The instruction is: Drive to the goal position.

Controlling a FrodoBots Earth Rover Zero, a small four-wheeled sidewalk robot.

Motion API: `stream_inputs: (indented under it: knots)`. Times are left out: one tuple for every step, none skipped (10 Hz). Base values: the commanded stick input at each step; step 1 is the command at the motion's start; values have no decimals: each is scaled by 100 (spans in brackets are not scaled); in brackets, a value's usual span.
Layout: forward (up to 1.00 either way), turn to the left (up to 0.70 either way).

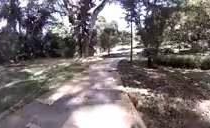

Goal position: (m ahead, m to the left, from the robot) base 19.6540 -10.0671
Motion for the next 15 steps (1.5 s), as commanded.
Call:
stream_inputs:
  knots:
    - [50, 0]
    - [50, 0]
    - [50, 0]
    - [50, 0]
    - [50, 0]
    - [50, 0]
    - [50, 0]
    - [50, 0]
    - [50, 0]
    - [50, 0]
    - [50, 0]
    - [50, 0]
    - [50, 0]
    - [50, -1]
    - [50, -39]
